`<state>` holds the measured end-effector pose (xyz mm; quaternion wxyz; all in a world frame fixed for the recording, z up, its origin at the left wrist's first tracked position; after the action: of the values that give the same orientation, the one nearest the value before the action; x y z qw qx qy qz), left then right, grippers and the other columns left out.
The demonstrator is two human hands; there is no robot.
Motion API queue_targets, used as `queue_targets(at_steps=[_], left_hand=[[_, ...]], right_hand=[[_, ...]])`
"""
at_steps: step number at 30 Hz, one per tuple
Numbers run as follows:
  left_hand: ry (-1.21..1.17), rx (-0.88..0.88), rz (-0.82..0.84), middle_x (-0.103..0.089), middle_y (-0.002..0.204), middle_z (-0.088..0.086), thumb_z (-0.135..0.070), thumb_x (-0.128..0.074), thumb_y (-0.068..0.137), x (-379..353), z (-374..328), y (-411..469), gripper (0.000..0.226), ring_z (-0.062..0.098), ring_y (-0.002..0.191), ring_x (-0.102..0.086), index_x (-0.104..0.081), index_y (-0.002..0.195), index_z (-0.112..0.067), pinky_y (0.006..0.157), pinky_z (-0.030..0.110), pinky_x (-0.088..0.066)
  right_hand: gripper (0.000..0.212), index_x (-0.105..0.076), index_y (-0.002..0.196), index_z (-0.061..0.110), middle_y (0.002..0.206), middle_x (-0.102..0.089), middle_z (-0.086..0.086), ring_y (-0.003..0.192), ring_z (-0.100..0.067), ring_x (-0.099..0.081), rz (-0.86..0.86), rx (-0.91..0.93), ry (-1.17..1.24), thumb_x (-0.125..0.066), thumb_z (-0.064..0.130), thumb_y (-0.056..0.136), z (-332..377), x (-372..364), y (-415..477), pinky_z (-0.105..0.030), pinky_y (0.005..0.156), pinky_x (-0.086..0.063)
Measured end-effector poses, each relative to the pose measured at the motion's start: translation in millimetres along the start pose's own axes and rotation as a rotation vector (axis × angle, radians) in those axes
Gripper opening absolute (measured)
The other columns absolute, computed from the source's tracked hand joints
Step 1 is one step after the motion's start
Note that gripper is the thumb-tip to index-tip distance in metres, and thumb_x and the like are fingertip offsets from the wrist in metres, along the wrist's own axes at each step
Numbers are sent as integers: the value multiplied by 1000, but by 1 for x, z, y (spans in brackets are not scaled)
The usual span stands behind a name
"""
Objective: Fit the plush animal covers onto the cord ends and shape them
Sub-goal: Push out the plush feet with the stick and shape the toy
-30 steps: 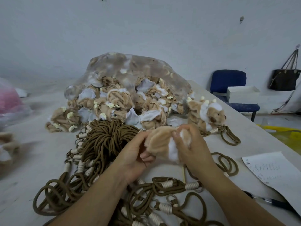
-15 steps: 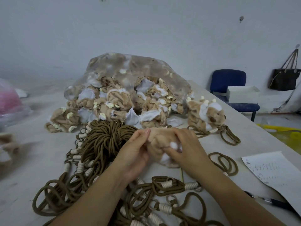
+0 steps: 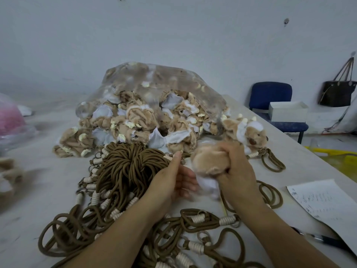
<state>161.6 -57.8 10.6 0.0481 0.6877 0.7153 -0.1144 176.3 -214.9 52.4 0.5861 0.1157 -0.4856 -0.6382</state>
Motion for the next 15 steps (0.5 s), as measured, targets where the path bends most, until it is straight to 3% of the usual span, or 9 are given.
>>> queue_targets(at_steps=[2, 5, 7, 10, 12, 15], left_hand=[[-134, 75, 115, -66, 116, 24, -68, -44, 84, -2, 3, 0, 75, 38, 106, -65, -66, 117, -4, 86, 44, -53], [-279, 83, 238, -51, 139, 25, -64, -40, 92, 1, -3, -3, 73, 42, 134, -42, -55, 134, -7, 113, 56, -29], [-200, 74, 243, -51, 139, 25, -60, -45, 91, 1, -3, -4, 66, 42, 133, -43, -57, 133, -11, 111, 55, -28], [48, 35, 239, -66, 117, 14, -54, -58, 84, -3, 0, -6, 59, 28, 105, -62, -62, 126, -13, 92, 36, -49], [150, 15, 267, -69, 117, 9, -50, -71, 81, -5, 1, -8, 54, 22, 107, -66, -64, 123, -16, 94, 35, -52], [168, 4, 262, -72, 112, 4, -45, -79, 71, -3, 1, -9, 41, 21, 105, -67, -72, 106, -24, 94, 35, -51]], right_hand=[[42, -45, 107, 19, 107, -56, -7, 99, -24, -52, 48, 178, -10, -62, 12, 69, 13, -7, 0, -17, 88, -36], [33, -48, 106, 17, 113, -56, -11, 104, -26, -49, 79, 318, -127, -57, 22, 75, 21, -15, 0, -25, 96, -32], [33, -52, 108, 17, 115, -55, -12, 106, -25, -46, 57, 301, -182, -56, 24, 76, 16, -13, 0, -29, 95, -33], [42, -63, 112, 12, 118, -53, -15, 108, -25, -41, 16, 147, -255, -66, 20, 71, -4, -4, 3, -37, 88, -37], [52, -63, 118, 16, 118, -49, -13, 107, -25, -40, 9, 19, -280, -68, 22, 66, -17, 0, 3, -38, 85, -40], [50, -56, 125, 25, 114, -44, -9, 101, -22, -45, 7, -86, -275, -66, 22, 76, -28, -1, 0, -30, 75, -41]])
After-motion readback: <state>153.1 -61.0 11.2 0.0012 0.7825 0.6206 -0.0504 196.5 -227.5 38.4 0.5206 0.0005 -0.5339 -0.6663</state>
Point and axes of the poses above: each hand's wrist, its own y-axis towards the middle knuckle, its own x-axis out of the back of the hand, z = x × y, the point moved 4 cm from there along y, towards the middle knuckle
